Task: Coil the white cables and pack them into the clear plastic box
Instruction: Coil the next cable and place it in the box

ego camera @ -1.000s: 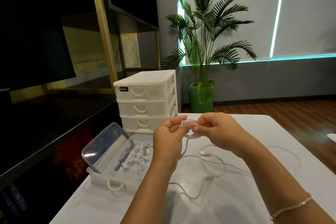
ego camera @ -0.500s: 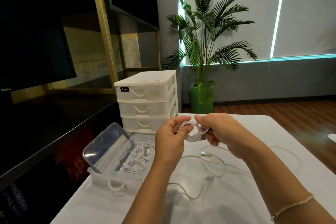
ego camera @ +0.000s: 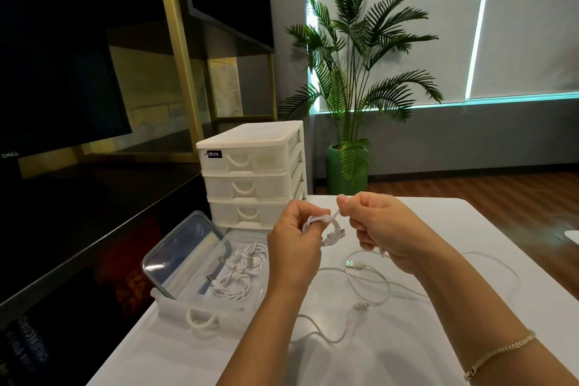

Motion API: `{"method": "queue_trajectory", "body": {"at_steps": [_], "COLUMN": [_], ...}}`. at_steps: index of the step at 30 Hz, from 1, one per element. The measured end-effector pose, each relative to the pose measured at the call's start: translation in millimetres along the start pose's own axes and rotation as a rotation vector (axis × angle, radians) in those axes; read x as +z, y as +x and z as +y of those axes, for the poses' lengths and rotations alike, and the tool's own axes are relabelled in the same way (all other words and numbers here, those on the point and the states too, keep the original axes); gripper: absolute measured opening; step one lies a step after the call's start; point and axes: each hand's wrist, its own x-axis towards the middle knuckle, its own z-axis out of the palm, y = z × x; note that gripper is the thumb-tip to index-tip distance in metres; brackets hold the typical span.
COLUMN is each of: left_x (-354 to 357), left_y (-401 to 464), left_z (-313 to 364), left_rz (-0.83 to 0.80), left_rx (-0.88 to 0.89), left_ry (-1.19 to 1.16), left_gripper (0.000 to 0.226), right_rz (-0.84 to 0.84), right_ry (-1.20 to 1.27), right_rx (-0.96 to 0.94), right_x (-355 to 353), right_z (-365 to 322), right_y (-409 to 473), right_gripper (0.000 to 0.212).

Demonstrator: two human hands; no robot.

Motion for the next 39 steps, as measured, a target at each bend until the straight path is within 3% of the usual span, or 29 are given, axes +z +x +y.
{"method": "queue_trajectory", "body": {"at_steps": [8,12,16,23,27,31,36,39], "left_x": [-1.2,-0.4,-0.1,1.1,-0.5,-2.5,-2.1,-1.4], "left_y": [-2.0,-2.6,-5.2,-3.5,-0.9,0.0,-0.4,-1.5], "left_z": [7.3,11.1,11.9,9.8,10.3,8.3,7.1,8.2], "left_rz": [-0.087,-0.142,-0.198,-0.038,0.101,0.198,0.249,0.243], "left_rx": [-0.080,-0.001,0.044,-0.013,-0.030,-0.012,0.007,0.026], "left_ry": [-0.119,-0.135,-0.156,-0.103,-0.111,-0.070,-0.018,-0.001], "left_gripper": [0.016,0.037,0.033,0.015,0.019,0.022,0.017,0.026], "right_rz": [0.082,0.073,0.058,0.098,0.120,0.092,-0.046,-0.006], "right_ry": [-0.089,-0.142,-0.149,-0.223,-0.190,-0.230,-0.277,-0.226], "right_rx": [-0.084,-0.091,-0.097,-0.075,-0.026,0.010,0.074,0.054], "right_x": [-1.6,-1.6,-2.7,0.2,-3.7,0.7,11.0,14.9], "right_z": [2.2,6.0,7.3,9.8,9.2,4.0,-1.3,-0.8], "right_y": [2.5,6.8,7.8,11.5,10.7,7.7,1.5,1.6], "right_gripper": [0.030,0.019,0.012,0.012,0.025,0.052,0.082,0.090]}}
